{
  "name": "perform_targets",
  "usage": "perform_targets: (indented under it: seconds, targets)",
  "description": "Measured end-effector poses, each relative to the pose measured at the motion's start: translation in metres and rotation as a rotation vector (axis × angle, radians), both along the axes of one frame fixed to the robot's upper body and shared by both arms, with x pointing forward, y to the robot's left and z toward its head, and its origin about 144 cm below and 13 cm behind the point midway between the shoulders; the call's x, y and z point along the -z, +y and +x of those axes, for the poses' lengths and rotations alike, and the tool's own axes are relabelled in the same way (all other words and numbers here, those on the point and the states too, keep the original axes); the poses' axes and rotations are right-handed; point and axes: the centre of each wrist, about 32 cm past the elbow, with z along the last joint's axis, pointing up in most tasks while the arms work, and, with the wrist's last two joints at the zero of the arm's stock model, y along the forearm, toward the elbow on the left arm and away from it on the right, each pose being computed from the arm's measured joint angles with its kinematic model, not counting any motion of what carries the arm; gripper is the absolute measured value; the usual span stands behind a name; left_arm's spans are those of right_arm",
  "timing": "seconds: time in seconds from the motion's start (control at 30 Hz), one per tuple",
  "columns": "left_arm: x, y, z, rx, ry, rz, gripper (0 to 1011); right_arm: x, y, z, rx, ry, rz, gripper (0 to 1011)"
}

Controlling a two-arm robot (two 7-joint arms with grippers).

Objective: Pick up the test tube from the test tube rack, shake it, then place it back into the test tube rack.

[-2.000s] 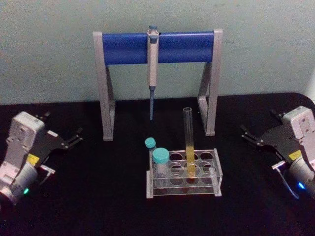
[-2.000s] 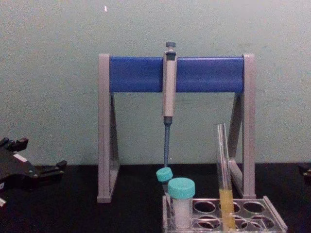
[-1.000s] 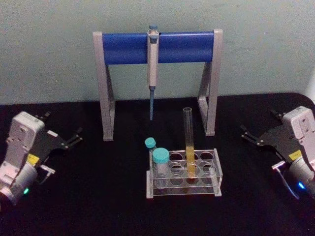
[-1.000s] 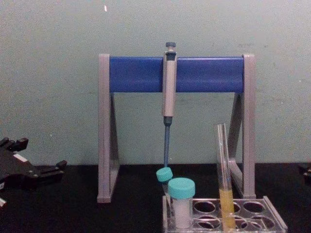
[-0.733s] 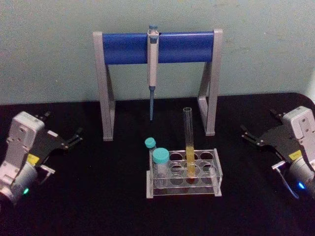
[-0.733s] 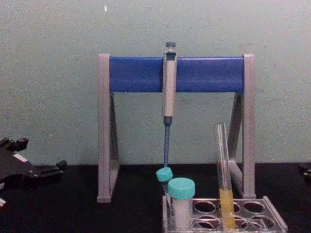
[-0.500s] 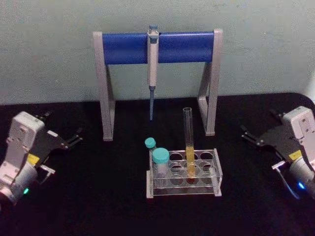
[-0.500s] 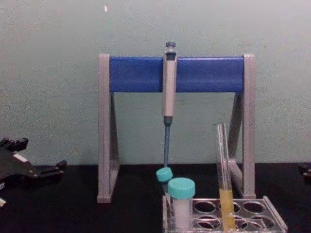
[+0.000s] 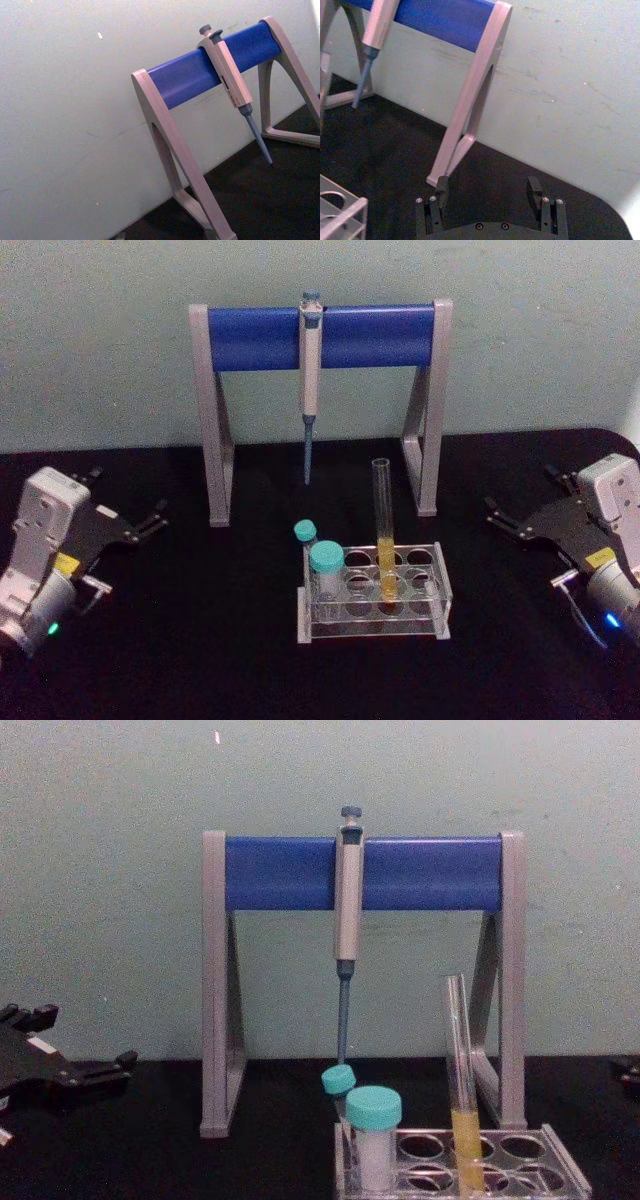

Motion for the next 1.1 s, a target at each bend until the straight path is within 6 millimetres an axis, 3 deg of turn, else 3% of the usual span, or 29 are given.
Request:
perform_targets:
  seconds: [0.63, 1.1]
  targets:
    - [0.0, 0.0, 0.0, 0.0, 0.0, 0.0, 1010, -0.024, 0.027, -0.021, -0.165, 0.122, 0.203, 1000]
    - [0.0, 0.0, 0.0, 0.0, 0.0, 0.0, 1010, -0.031, 0.043, -0.021, -0.283, 0.214, 0.258, 1000]
